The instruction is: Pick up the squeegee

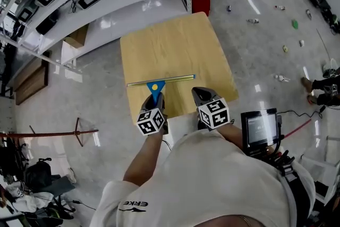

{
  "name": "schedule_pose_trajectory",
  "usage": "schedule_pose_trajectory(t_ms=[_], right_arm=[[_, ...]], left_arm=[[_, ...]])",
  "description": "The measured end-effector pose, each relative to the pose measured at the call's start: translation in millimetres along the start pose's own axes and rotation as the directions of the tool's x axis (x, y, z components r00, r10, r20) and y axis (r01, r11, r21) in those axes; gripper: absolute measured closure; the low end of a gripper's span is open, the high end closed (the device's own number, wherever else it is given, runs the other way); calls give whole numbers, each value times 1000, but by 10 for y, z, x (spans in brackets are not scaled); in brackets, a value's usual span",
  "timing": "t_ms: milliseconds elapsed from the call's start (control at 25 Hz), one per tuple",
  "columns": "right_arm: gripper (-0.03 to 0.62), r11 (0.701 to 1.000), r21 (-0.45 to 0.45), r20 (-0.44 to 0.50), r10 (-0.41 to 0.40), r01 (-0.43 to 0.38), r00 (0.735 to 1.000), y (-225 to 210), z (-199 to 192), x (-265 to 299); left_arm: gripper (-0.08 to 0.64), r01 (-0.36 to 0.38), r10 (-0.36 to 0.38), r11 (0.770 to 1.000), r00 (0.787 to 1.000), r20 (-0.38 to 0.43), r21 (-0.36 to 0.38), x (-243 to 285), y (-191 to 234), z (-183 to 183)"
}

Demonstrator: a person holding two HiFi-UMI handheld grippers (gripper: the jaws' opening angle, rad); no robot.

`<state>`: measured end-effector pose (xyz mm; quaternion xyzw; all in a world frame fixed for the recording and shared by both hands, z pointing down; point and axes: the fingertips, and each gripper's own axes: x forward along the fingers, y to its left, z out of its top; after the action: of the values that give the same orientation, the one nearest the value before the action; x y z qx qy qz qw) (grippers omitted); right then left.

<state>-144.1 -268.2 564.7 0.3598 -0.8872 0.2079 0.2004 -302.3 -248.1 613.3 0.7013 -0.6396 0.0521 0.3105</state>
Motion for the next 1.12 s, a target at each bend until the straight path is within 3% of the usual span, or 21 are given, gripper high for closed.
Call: schedule_pose_trajectory(t_ms=[360,560,1120], right_arm=[[591,1000,-15,19,13,-13,1000,539,-175,-281],[591,1000,-20,32,3,-3,999,871,-364,-721],[591,998,-55,52,19,-16,998,862,-421,-842]], left_arm=[[428,13,-9,998,998,66,-59,-741,86,-88],[428,23,-14,995,996,88,-97,-1278,-1,-285],[428,-5,27,989,989,149,-148,-1486,-20,-404]])
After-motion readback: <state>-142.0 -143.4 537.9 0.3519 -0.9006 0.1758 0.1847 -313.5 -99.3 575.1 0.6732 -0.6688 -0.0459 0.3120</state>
